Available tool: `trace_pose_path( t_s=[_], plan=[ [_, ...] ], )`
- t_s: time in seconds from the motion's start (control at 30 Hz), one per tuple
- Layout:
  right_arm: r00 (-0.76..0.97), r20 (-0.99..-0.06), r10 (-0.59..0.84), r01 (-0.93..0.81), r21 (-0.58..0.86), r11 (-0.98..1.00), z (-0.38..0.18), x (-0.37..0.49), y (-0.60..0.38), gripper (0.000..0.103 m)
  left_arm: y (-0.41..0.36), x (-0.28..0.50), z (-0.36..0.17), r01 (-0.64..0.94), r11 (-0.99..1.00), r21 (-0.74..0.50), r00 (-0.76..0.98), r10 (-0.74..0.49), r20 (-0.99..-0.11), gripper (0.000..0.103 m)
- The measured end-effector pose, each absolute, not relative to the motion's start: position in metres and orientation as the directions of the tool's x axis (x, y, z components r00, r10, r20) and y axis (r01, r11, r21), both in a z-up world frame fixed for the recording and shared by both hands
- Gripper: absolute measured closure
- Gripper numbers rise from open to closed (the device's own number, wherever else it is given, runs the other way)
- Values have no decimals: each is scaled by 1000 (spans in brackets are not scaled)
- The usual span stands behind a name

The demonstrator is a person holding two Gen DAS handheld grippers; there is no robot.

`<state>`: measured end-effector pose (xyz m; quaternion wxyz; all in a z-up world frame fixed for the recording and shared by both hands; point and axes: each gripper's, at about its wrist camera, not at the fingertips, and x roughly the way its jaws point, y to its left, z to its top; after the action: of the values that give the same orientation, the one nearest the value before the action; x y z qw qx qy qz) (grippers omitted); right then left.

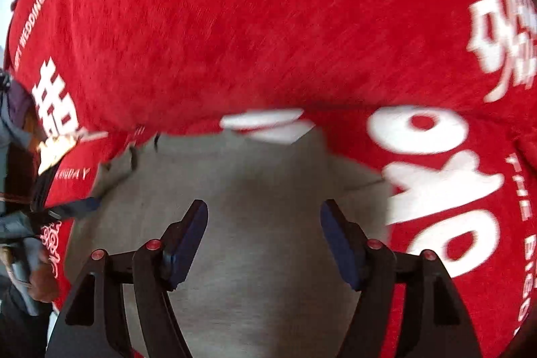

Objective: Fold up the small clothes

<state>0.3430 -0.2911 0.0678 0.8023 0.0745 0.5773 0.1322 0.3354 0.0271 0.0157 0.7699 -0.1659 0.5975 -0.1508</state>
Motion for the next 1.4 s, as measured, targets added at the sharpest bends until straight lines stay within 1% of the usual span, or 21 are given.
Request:
trace_pose_path(
  t_s=[0.03, 0.07, 0.13, 0.2, 0.33, 0.43, 0.53, 0.57, 0.6, 0.63, 0.7, 0.77, 0.8, 0.83, 0.93, 1.0, 1.07, 1.17, 1.23, 1.3, 1.4],
  plan=[
    [287, -909, 303, -125, 278, 953, 64, 341, -290, 30, 29, 336, 10, 29, 919, -394, 240, -389, -889, 19],
    [278, -911, 306, -120, 283, 952, 62, 339, -289, 30, 43, 341, 10, 6, 920, -391, 262, -379, -888, 19],
    [281, -909, 309, -122, 286, 950, 62, 333, -292, 30, 76, 345, 20, -94, 899, -428, 320, -379, -868, 19],
    [294, -910, 293, -134, 264, 955, 65, 325, -299, 30, 124, 346, 41, -211, 867, -452, 433, -331, -838, 19],
    [309, -915, 260, -117, 235, 965, 68, 325, -313, 30, 171, 346, 59, -323, 822, -469, 481, -285, -829, 19],
    [310, -915, 257, -124, 229, 966, 71, 333, -308, 30, 156, 344, 61, -255, 855, -451, 455, -306, -836, 19],
    [305, -920, 247, -167, 204, 965, 68, 344, -283, 30, 94, 351, 51, -68, 900, -430, 380, -375, -846, 19],
    [294, -925, 239, -189, 189, 964, 63, 349, -269, 30, 75, 352, 45, -9, 916, -401, 358, -371, -857, 19],
    [284, -931, 228, -203, 174, 964, 58, 354, -259, 30, 57, 355, 38, 35, 940, -340, 345, -331, -878, 19],
    [279, -936, 214, -213, 157, 964, 54, 358, -252, 30, 49, 359, 33, 43, 956, -289, 343, -286, -895, 19],
    [289, -950, 115, -236, 46, 971, 39, 367, -240, 30, 51, 369, 18, 9, 980, -199, 345, -190, -919, 19],
    [285, -958, 22, -208, -40, 977, 24, 375, -245, 30, 70, 376, 6, -61, 981, -186, 371, -150, -916, 19],
    [272, -962, 9, -185, -43, 982, 17, 378, -252, 28, 77, 375, 2, -79, 978, -191, 379, -148, -913, 19],
    [268, -962, 40, -139, 2, 990, 12, 381, -267, 22, 77, 375, -1, -71, 976, -207, 382, -165, -909, 19],
    [275, -957, 95, -38, 88, 995, 8, 382, -293, 22, 76, 373, 0, -36, 982, -185, 387, -158, -908, 19],
    [271, -960, 71, -27, 67, 997, 12, 382, -293, 22, 74, 373, 4, -54, 984, -171, 383, -137, -914, 19],
    [292, -956, 7, -32, -2, 999, 24, 376, -287, 22, 66, 365, 21, -91, 982, -168, 397, -119, -910, 19],
    [349, -936, 56, -70, 33, 997, 58, 350, -274, 21, 46, 341, 47, -55, 977, -205, 446, -160, -881, 19],
    [360, -928, 97, -108, 62, 992, 70, 329, -261, 21, 22, 316, 57, 16, 979, -204, 456, -189, -870, 19],
    [358, -924, 133, -192, 67, 979, 79, 303, -238, 21, 2, 301, 52, 52, 982, -182, 446, -186, -875, 19],
    [343, -931, 128, -269, 33, 963, 74, 276, -215, 21, -5, 284, 39, 52, 985, -166, 414, -172, -894, 19]
  ],
)
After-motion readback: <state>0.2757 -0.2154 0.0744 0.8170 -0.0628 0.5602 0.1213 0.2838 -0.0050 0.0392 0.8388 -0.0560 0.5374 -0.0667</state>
